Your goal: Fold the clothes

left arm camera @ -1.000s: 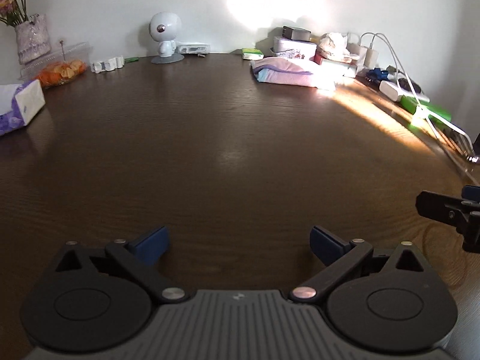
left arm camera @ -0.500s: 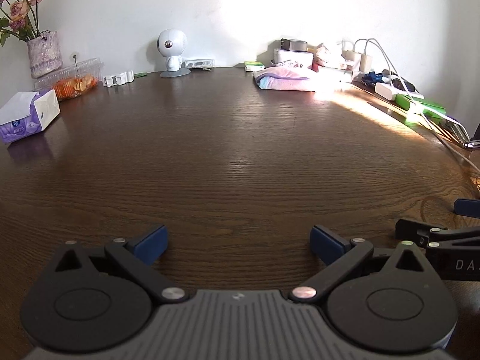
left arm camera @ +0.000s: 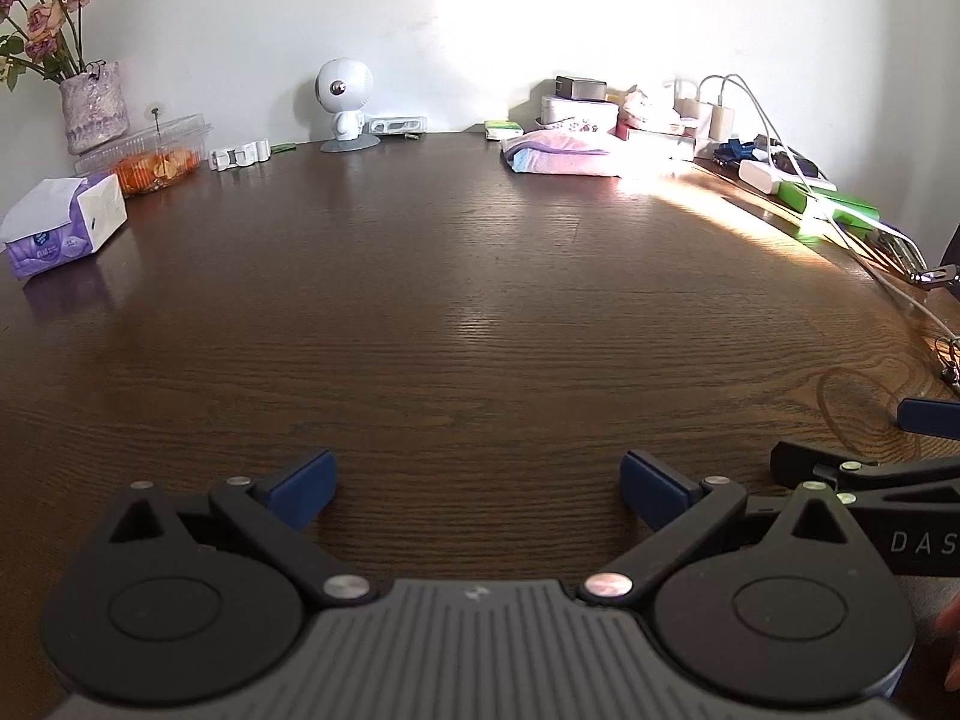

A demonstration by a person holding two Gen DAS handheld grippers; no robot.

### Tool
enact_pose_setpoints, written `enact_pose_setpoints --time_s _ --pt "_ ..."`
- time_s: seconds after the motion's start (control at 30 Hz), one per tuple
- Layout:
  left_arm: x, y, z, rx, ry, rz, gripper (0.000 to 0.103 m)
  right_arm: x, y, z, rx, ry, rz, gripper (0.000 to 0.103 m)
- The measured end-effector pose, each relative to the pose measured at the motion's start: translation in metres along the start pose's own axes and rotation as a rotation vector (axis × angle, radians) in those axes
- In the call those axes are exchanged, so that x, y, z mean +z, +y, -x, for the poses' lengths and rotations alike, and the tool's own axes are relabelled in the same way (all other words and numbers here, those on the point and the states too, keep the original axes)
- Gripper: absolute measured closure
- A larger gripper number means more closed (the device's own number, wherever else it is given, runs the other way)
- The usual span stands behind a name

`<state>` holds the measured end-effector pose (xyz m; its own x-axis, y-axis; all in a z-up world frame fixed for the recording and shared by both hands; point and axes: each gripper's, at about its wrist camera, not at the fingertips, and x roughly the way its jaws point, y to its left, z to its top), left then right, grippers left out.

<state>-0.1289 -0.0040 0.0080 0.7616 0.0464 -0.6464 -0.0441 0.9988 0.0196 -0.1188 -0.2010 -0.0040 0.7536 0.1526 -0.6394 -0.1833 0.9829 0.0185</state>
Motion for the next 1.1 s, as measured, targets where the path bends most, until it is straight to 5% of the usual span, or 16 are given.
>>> enact_pose_setpoints --time_s 1.1 --pt "0.013 0.006 -0.016 -0.012 0.002 -0.002 0.0 0.013 -0.003 -0.018 -0.036 0.0 -0.031 0.0"
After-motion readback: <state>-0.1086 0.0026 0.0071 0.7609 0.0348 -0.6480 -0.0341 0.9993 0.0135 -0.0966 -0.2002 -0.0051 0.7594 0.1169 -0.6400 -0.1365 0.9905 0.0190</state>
